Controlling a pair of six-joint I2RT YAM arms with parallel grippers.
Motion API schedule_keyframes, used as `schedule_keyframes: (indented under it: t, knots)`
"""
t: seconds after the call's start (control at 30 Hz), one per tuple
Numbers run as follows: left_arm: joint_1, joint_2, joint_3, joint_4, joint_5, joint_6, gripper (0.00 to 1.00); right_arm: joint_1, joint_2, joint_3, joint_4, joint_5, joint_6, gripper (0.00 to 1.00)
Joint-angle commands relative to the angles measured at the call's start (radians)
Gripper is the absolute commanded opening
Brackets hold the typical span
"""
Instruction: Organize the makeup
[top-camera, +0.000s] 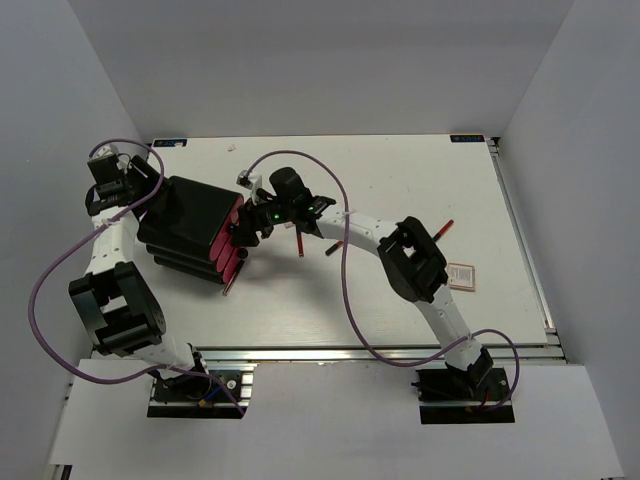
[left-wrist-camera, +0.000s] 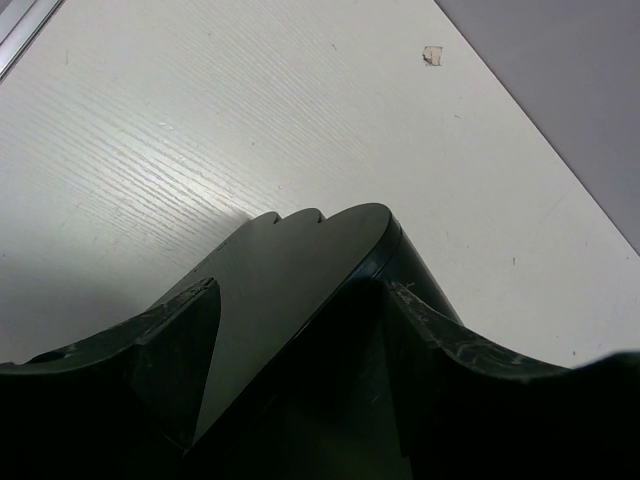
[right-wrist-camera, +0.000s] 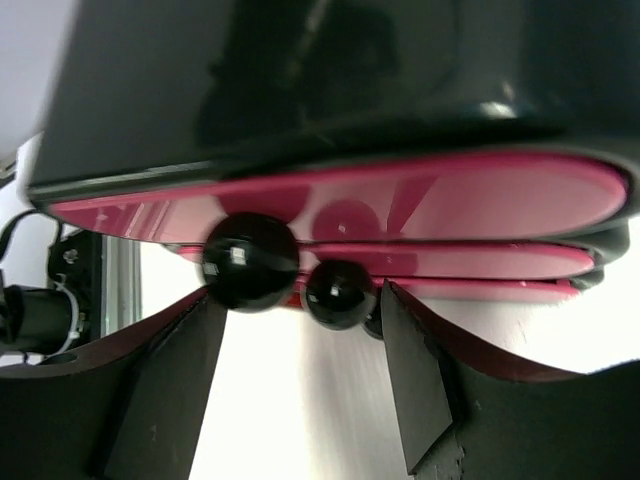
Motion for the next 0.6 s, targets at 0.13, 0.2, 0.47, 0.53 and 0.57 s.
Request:
schedule_keyframes:
  t: [0.13,0.2,0.47,0.53,0.57]
  knots:
    - [-0.023,0.011,-0.066,-0.159,0.022,-0.02,0.73,-0.001,0.016,0.026,0.023,0.03,-0.019,0.68]
    - [-0.023,0.009,-0.065,-0.162,0.023,-0.02,0.74,0.002,0.031,0.032,0.032,0.03,-0.019,0.68]
    - [-0.023,0.002,-0.077,-0.166,0.022,-0.034,0.74,0.019,0.07,0.055,0.045,0.036,-0.015,0.64]
    - [-0.024,-0.005,-0.085,-0.16,0.023,-0.037,0.74,0.019,0.074,0.051,0.051,0.038,-0.011,0.62]
    - [-0.024,-0.005,-0.089,-0.16,0.025,-0.04,0.74,0.019,0.075,0.049,0.058,0.039,-0.012,0.59]
